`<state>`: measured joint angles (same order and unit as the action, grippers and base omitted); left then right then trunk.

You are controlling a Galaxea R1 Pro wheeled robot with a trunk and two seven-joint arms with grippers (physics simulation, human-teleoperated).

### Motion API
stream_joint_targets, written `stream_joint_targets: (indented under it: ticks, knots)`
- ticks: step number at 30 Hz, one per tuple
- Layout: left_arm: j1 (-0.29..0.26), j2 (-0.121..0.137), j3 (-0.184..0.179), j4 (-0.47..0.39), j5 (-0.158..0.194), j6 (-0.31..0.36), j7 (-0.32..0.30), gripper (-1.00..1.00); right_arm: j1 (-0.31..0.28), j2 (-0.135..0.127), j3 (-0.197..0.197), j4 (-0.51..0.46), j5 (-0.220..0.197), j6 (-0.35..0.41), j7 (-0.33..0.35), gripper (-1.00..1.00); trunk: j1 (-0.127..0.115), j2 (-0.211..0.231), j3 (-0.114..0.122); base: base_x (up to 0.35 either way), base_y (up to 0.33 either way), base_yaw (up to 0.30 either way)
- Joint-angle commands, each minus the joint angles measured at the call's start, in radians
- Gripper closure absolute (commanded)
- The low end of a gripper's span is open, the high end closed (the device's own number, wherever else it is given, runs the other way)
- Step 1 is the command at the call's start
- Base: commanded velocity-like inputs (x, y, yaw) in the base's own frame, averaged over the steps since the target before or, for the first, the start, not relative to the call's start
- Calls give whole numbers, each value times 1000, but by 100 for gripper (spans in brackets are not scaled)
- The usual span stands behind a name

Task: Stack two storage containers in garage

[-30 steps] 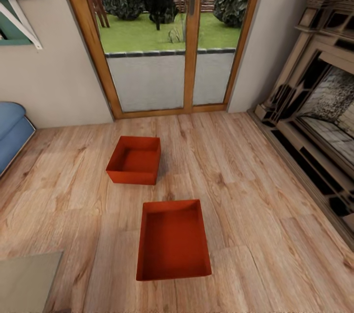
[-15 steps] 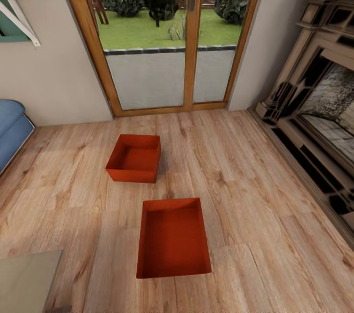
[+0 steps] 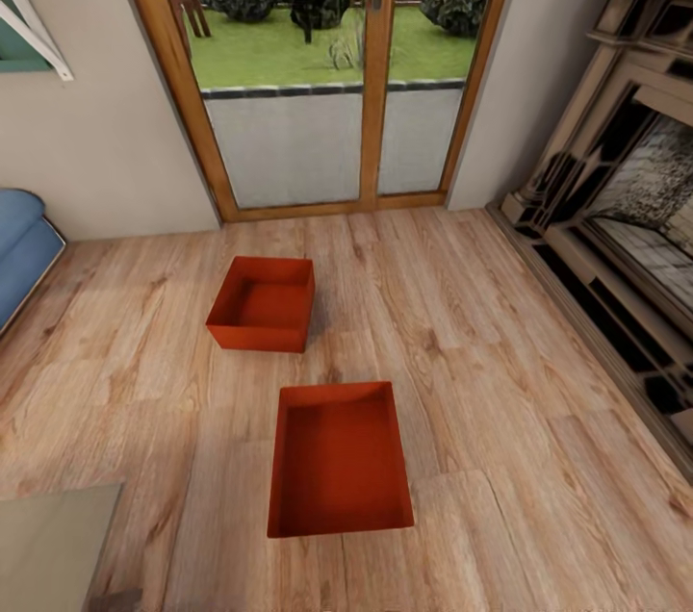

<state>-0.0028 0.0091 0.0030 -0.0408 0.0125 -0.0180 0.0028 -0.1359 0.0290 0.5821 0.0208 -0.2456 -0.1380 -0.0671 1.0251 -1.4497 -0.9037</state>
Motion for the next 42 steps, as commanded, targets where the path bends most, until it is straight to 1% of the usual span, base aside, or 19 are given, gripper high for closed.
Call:
stream_joint_targets:
  ticks: [1,10,27,42]
  knots:
    - [0,0,0,0,1,-2,0,-100,-1,1,8,2,-9,-5,-2,-100,0,0,-2,0,0,0]
    - [0,0,0,0,1,-2,0,-100,-1,2,11,2,-9,-3,-3,-100,0,0,-15,0,0,0]
    - [0,0,0,0,1,-2,0,-100,-1,4,14,2,-7,-3,-2,-100,0,0,-17,0,0,0]
    - [0,0,0,0,1,-2,0,-100,-1,2,15,1,-6,-6,-3,-100,0,0,-39,0,0,70]
